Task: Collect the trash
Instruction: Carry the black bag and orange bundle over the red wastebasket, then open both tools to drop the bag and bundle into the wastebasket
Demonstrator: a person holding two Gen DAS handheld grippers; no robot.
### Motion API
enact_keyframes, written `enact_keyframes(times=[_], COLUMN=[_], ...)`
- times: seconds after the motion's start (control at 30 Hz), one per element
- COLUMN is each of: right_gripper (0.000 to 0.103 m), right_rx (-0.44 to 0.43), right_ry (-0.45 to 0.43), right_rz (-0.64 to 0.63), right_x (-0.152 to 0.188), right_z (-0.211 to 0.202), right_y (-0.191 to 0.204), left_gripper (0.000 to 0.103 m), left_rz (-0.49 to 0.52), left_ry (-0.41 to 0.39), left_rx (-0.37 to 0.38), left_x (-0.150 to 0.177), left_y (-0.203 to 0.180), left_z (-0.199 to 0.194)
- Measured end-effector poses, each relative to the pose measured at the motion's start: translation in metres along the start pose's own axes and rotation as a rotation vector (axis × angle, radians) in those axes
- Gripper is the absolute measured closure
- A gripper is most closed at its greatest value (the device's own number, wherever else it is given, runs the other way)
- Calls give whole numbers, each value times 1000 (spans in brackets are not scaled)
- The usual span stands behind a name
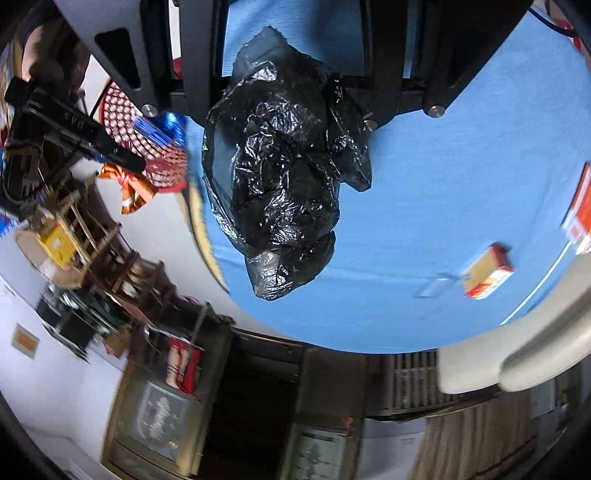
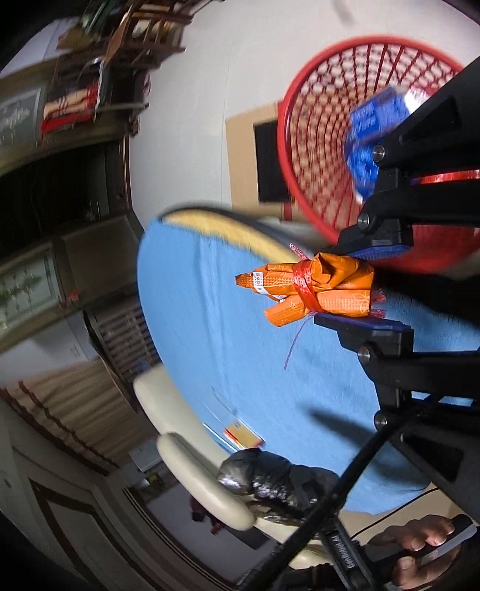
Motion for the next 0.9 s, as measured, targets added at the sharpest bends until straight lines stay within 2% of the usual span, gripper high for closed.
enact_keyframes(times=[0.43,0.7,0.9], right_gripper=[75,75,73], right_rx=[112,139,168], right_ry=[-38,-48,-38], right_rz=[129,163,199], right_x=[16,22,28], right_z=[-40,-54,-57], right_y=[-92,-117,-131], left_gripper=[68,68,68], left_rz=[205,306,350], left_ry=[74,120,165], left_rx=[147,218,248], left_x=[13,29,40], left_y=[-113,-165,-188], left_z=[24,33,45])
Point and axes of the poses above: each gripper's, at about its wrist camera, not at the fingertips, and z roughly the way its jaws point, y to its left, x to its underside, the point moved 10 cm from there along z, roughly the way its jaws point, and after that the axes turned 4 degrees about -x, right-handed, at the moved point
